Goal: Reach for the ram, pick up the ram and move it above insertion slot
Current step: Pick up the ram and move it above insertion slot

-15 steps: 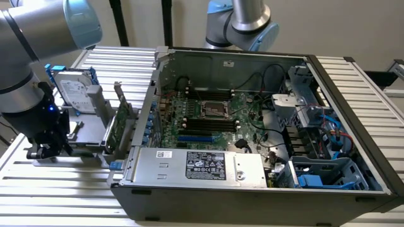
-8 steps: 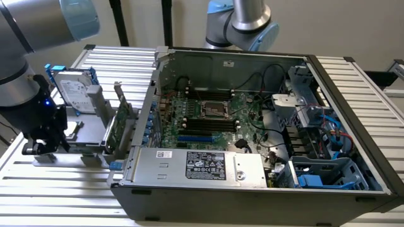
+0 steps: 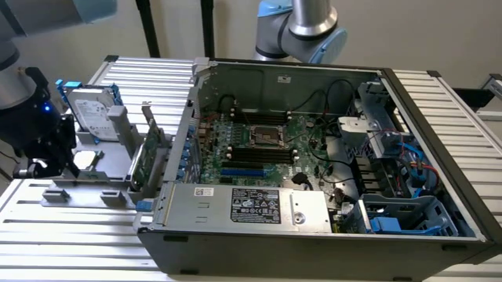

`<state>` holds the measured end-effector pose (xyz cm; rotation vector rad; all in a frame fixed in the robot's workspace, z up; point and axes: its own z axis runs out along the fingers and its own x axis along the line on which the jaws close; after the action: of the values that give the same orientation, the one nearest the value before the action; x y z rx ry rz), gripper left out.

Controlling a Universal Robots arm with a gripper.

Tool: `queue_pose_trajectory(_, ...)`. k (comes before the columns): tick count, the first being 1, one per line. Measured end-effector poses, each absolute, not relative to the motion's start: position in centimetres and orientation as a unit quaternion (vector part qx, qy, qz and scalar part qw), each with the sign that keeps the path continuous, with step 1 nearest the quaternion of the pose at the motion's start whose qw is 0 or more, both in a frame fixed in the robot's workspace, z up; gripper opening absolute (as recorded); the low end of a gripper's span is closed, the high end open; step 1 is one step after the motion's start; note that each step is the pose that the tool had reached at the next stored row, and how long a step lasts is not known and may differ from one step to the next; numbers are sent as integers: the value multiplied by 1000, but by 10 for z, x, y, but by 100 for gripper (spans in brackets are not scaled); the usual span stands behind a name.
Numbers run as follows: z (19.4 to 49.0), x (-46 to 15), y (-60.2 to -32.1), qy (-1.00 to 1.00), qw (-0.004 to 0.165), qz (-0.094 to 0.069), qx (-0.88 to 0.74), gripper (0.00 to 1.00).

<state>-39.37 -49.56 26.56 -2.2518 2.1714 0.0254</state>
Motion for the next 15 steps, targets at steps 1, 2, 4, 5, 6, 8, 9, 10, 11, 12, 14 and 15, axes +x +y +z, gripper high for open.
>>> queue_pose_trajectory(1,271,-392,-496,694,7,8,-720,14)
queue_pose_trajectory(2,275,-390,-496,694,6,8,-720,14)
queue_pose_trajectory(4,284,-383,-496,694,7,8,-720,14)
queue_pose_trajectory(5,289,-379,-496,694,7,8,-720,14)
queue_pose_trajectory(6,293,-374,-496,694,7,8,-720,14)
queue_pose_trajectory(8,302,-365,-496,694,7,8,-720,14)
queue_pose_trajectory(9,307,-361,-496,694,7,8,-720,14)
queue_pose_trajectory(10,311,-356,-496,694,7,9,-720,14)
queue_pose_trajectory(11,316,-351,-496,694,7,9,-720,14)
queue_pose_trajectory(12,321,-347,-496,694,7,9,-720,14)
queue_pose_trajectory(14,330,-338,-496,694,7,9,-720,14)
queue_pose_trajectory(15,334,-333,-496,694,7,9,-720,14)
